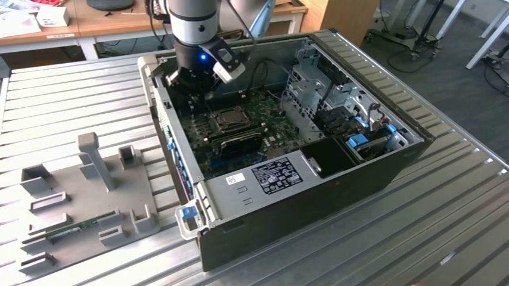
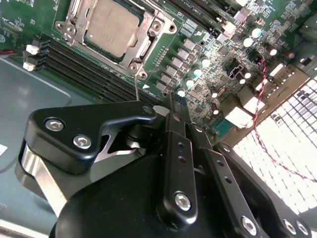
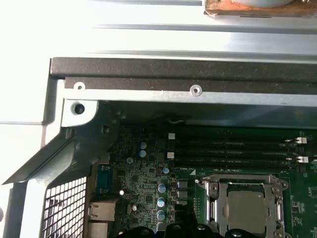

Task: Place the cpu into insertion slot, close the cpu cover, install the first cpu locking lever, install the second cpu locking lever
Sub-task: 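Install the first cpu locking lever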

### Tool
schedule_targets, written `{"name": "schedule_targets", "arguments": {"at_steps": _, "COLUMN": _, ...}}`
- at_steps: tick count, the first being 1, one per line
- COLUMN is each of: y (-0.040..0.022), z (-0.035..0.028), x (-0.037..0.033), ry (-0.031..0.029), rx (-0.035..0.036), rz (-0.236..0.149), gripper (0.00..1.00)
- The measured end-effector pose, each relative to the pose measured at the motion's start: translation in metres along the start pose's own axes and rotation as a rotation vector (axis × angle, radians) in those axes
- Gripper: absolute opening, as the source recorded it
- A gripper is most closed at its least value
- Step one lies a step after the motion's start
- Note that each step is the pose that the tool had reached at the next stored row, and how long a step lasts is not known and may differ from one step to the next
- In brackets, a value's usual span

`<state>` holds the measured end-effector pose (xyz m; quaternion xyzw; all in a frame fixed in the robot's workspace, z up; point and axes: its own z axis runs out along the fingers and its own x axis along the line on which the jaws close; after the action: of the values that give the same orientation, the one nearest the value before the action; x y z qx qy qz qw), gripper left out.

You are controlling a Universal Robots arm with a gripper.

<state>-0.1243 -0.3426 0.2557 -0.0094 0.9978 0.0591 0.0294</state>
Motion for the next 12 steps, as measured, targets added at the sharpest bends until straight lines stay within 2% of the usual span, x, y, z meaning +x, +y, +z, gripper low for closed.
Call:
{"name": "schedule_targets", "arguments": {"at_steps": 3, "y": 0.0002, "z": -0.0019, "x": -0.0001, "ry": -0.0010, "rx": -0.0028, "rz": 0.000, "gripper": 0.11}}
{"name": "schedule_targets", "arguments": {"at_steps": 4, "y": 0.0002, "z": -0.0018, "x": -0.0001, "ry": -0.0018, "rx": -0.0061, "rz": 0.000, "gripper": 0.11}}
{"name": "schedule_targets", "arguments": {"at_steps": 5, "y": 0.0002, "z": -0.0018, "x": -0.0001, "ry": -0.0029, "rx": -0.0153, "rz": 0.000, "gripper": 0.11}}
{"name": "schedule_targets", "arguments": {"at_steps": 8, "y": 0.0002, "z": -0.0018, "x": 0.0004, "ry": -0.0067, "rx": -0.0510, "rz": 0.002, "gripper": 0.11}}
{"name": "schedule_targets", "arguments": {"at_steps": 9, "y": 0.0002, "z": -0.0018, "x": 0.0007, "ry": -0.0072, "rx": -0.0557, "rz": 0.003, "gripper": 0.11}}
{"name": "schedule_targets", "arguments": {"at_steps": 12, "y": 0.0003, "z": -0.0018, "x": 0.0021, "ry": -0.0077, "rx": -0.0566, "rz": 0.003, "gripper": 0.11}}
